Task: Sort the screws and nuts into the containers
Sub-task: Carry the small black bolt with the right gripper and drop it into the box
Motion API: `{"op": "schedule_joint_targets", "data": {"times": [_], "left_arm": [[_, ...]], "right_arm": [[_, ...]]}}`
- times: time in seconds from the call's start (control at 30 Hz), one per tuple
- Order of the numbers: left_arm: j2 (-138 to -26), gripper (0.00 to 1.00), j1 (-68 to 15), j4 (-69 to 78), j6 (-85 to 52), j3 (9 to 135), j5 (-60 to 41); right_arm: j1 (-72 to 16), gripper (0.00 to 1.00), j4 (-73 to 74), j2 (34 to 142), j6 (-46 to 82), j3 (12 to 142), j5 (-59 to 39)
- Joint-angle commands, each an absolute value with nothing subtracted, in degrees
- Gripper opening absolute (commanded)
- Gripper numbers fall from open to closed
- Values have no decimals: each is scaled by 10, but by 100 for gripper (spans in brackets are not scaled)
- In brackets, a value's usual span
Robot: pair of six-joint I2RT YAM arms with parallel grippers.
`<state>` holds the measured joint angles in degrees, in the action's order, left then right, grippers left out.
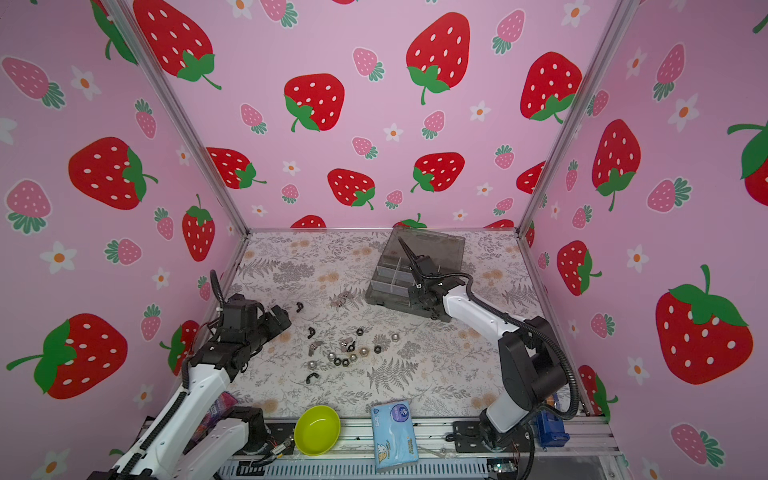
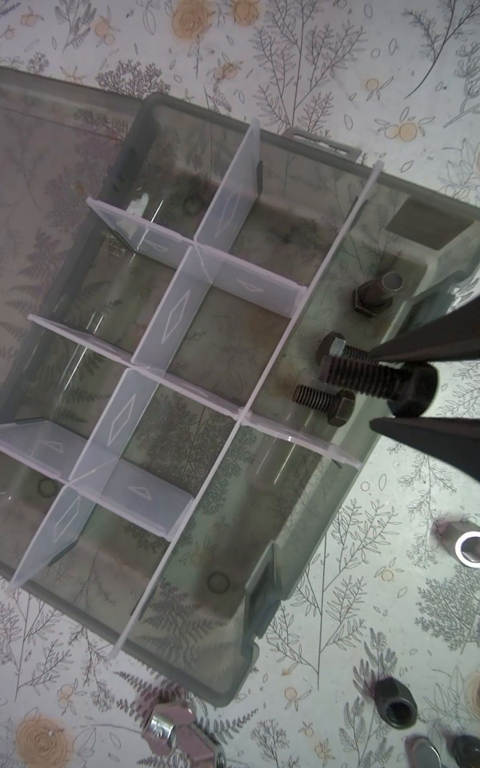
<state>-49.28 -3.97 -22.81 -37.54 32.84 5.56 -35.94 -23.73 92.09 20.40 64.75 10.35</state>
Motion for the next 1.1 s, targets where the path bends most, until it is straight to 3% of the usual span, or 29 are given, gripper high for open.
{"op": "schedule_joint_targets", "data": {"times": [0.0,0.4,0.67,1.07], "left_arm": [[-494,99,-39,-235,-379,344,66],[-497,99,-38,-231,-381,343,61],[-497,99,-39,-230,-379,342,61],[-504,99,-38,-237,-377,348,63]], "right_arm": [[-352,0,-237,938,190,639,85],[-345,0,-234,971,187,634,90],[-340,14,-234,985,186,636,96],[-340,44,-248,958,189,641,106]]}}
